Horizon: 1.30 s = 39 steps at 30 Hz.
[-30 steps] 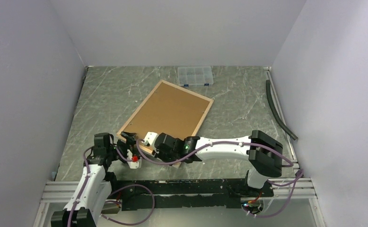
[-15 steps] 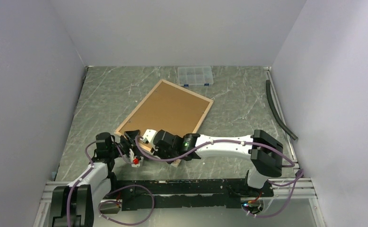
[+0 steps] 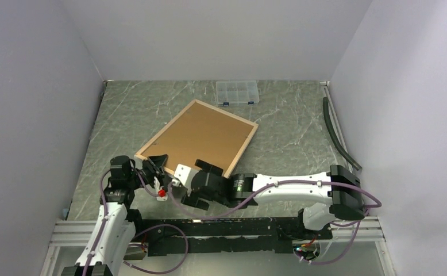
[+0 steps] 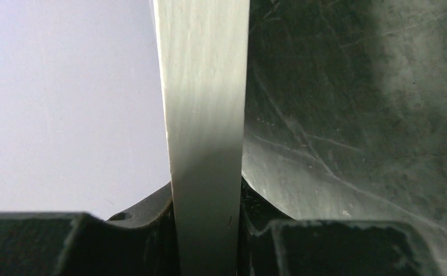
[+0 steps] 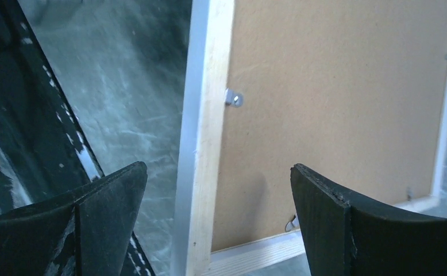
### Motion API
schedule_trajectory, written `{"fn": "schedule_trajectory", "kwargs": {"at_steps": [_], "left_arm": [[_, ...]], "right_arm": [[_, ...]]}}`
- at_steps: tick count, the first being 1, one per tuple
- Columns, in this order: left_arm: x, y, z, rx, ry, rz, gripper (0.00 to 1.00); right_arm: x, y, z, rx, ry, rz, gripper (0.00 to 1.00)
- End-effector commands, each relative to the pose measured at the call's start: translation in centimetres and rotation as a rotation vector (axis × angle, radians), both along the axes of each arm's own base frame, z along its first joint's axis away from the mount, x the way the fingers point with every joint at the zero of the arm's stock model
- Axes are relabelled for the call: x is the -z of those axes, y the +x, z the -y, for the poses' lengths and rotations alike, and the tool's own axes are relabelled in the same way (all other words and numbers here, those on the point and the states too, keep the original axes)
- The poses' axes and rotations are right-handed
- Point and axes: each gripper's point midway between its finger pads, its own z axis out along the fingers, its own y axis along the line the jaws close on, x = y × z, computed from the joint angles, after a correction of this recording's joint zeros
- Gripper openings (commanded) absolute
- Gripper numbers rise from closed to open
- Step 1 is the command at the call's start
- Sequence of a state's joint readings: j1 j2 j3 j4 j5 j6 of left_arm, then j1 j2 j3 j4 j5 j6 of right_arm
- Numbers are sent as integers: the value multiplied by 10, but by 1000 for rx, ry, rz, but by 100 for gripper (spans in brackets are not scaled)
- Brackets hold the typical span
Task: Put the photo into the frame
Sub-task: Turn over the photo frame at the center of the board.
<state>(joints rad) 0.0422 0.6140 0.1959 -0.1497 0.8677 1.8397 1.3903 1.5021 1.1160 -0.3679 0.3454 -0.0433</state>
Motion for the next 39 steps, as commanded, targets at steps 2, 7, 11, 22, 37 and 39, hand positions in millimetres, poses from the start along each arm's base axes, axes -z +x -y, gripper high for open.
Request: {"fn": "schedule_trajectory", "kwargs": {"at_steps": [2,7,11,22,37,39], "left_arm": [[-28,-8,9,39,-50,-55,18],[-37,-10,9,37,-54,-88,19],[-44,-12,9,34,-56,-86,20],[-66,-13,8,9,-82,-102,38],[-188,2,-20,-325,-432,-174,94],[-218,3,-29,-403,-545,-163,94]], "right_arm": [[-14,4,17,-5,-93,227,100],[-8,13,20,48,-182,343,96],[-27,21,12,94,-142,428,79],[-74,22,-2,111,-41,444,32],[-175,28,-37,168,132,389,6],[-196,35,-40,189,159,371,6]]}}
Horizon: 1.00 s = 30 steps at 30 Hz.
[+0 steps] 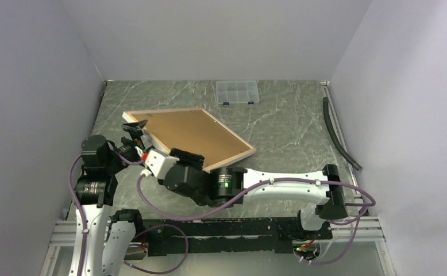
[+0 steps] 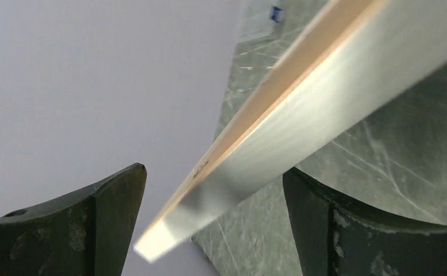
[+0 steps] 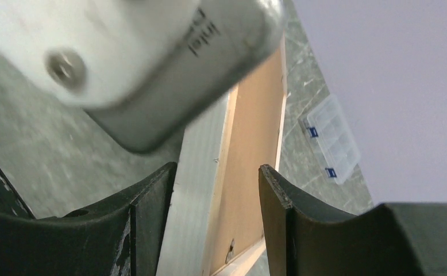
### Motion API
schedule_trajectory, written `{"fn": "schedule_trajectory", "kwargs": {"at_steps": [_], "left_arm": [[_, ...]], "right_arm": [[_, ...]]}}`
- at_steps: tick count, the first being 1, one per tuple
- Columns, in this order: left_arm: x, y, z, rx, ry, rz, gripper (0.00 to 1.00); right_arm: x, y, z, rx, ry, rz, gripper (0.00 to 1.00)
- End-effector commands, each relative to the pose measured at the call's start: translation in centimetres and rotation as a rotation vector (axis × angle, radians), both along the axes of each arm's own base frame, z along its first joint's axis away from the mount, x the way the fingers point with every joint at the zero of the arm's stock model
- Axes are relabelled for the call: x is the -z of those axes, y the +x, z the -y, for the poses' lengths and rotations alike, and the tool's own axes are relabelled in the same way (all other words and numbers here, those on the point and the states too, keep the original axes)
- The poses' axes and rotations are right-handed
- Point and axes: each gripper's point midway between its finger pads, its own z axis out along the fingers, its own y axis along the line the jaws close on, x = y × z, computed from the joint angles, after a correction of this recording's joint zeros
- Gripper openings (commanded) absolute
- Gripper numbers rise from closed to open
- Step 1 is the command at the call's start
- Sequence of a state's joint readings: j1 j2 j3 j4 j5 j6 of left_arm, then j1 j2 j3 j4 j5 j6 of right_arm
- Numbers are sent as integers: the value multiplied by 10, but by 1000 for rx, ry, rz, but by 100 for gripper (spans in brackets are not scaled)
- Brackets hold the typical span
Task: Put the photo into the frame
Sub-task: Turn over the photo frame at the center of the board.
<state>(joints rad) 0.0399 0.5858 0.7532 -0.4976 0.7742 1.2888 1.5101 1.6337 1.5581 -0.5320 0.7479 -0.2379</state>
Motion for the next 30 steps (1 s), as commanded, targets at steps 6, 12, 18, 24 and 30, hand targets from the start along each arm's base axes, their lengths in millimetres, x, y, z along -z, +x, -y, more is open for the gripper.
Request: {"fn": "schedule_trajectory", "kwargs": {"at_steps": [6,12,18,24,30], "left_arm": [[-130,13,-42,-376,-468,57,94],[-172,12,-42,-391,-594,34,94],[-166,25,-37,-397,-636,-89,94],[-147,37,-27,-367,-648,-182,94],[-127,52,-23,-379,-644,-300,94]], "right_arm": [[-123,52,-6,117,328,-103,7],[-154,103,24,195,460,-184,8],[-170,134,93,297,660,-237,10],[-134,162,185,469,841,-354,14],[-117,173,247,601,940,-404,15]]}}
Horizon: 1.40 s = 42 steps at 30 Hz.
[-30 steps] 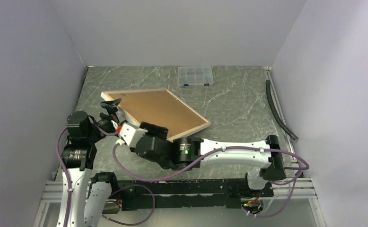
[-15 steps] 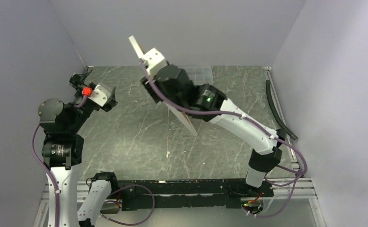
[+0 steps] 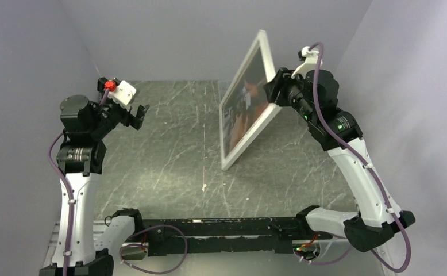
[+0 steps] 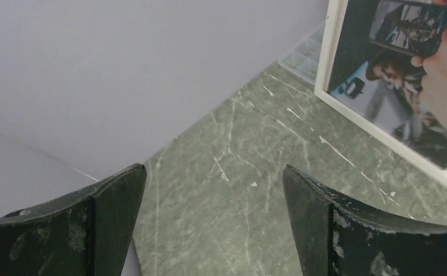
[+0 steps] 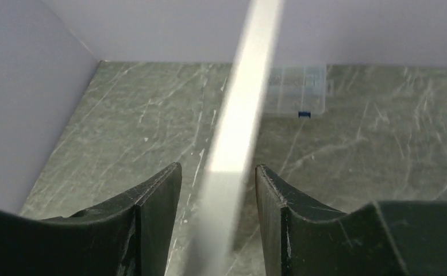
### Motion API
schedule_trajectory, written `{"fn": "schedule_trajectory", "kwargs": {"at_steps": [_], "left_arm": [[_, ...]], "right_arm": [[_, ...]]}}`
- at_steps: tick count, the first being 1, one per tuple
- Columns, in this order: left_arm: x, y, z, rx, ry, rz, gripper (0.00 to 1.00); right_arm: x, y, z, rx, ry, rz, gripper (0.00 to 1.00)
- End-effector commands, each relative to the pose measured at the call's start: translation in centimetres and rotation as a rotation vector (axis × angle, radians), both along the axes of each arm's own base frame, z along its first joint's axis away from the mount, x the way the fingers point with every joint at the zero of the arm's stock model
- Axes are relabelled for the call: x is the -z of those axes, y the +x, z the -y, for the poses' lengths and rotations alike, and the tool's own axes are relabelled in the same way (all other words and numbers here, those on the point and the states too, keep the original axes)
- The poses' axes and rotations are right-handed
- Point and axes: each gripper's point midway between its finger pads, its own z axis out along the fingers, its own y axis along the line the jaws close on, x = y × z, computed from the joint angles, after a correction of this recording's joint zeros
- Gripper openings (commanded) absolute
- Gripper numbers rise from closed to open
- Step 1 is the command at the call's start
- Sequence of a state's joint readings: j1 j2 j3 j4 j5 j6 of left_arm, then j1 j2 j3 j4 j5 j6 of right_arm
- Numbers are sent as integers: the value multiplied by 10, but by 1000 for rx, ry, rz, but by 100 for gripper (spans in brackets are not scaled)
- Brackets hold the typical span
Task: Put the photo into the frame
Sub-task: Turn over the photo frame at the center of the board.
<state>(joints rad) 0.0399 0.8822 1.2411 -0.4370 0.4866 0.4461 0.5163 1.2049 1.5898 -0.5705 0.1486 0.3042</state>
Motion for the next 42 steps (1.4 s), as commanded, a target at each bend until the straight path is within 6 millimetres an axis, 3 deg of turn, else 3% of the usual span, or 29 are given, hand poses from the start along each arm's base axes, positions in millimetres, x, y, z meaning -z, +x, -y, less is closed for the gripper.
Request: {"fn": "schedule_trajectory", "kwargs": {"at_steps": [1,7,13,18,23,28,33,38,42], "left_arm": [[5,4,8,39,-41,-63,94],[29,10,11,62,-48,-119,94],[67,13,13,84,-23,-208,94],[104,12,11,101,30,-293,94],[131,13,8,112,72,-347,94],[149,14,2,94,75,-393,94],[167,15,-5,81,43,-489,94],[174,23,-17,57,-15,-541,94],[176,27,-22,53,-37,-567,94]], "right_arm": [[35,-1,7,-13,71,-148,15],[67,-10,26,13,123,-230,16],[149,-38,18,-32,233,-339,16],[193,-53,16,-28,386,-316,16],[225,-55,18,-11,481,-264,23],[264,-54,14,-25,444,-317,27],[301,-54,17,-7,395,-366,38],[330,-57,25,35,365,-398,50],[342,-59,31,66,346,-417,60]]}}
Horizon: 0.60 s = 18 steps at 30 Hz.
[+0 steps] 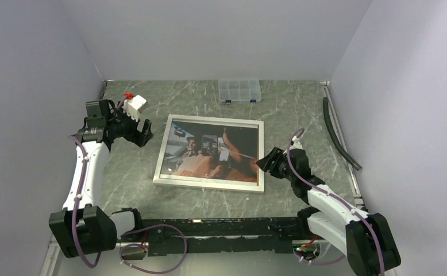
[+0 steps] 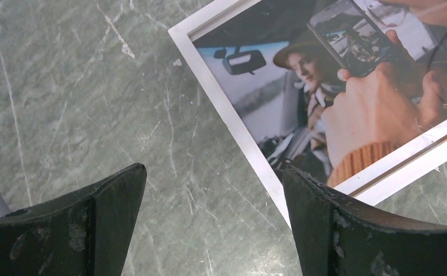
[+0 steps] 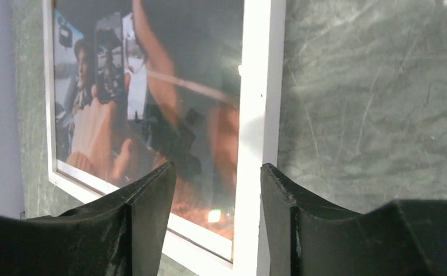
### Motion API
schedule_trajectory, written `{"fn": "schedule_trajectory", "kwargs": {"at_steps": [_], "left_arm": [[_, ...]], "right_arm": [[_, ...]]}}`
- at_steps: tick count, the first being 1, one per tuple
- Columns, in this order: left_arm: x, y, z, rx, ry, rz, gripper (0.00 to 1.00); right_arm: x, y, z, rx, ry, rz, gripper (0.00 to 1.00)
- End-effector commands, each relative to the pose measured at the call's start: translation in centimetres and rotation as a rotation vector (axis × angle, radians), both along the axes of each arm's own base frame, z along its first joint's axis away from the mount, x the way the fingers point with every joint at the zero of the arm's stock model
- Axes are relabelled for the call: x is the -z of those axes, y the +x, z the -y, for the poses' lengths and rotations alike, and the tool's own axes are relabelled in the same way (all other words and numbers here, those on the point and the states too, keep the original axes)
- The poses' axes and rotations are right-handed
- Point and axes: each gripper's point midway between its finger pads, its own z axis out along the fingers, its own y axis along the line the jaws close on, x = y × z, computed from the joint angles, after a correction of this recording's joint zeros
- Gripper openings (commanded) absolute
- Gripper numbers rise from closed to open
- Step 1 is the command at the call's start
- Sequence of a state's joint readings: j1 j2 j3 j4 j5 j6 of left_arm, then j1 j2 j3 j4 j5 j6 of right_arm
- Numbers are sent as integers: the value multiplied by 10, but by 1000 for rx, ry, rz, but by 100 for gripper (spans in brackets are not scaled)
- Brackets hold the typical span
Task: Put the photo into the frame
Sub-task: Turn over the photo frame at the center of the board, then reset both arms
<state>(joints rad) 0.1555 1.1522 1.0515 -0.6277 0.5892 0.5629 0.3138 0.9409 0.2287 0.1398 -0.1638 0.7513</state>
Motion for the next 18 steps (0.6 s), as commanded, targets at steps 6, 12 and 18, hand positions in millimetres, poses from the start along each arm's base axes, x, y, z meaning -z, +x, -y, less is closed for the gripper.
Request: {"fn": "schedule_trajectory", "kwargs": {"at_steps": [6,12,18], "left_arm": [[-10,5,1,4,-61,-17,94],[14,17,-9,-72,-115,-102,94],[72,30,-17,-142,-206,-125,94]], "right_arm": [[-23,21,12,60,-49,135,72],[-66,39,49,191,-226,243,100],[-80,66,109,405,-545,278,100]]}}
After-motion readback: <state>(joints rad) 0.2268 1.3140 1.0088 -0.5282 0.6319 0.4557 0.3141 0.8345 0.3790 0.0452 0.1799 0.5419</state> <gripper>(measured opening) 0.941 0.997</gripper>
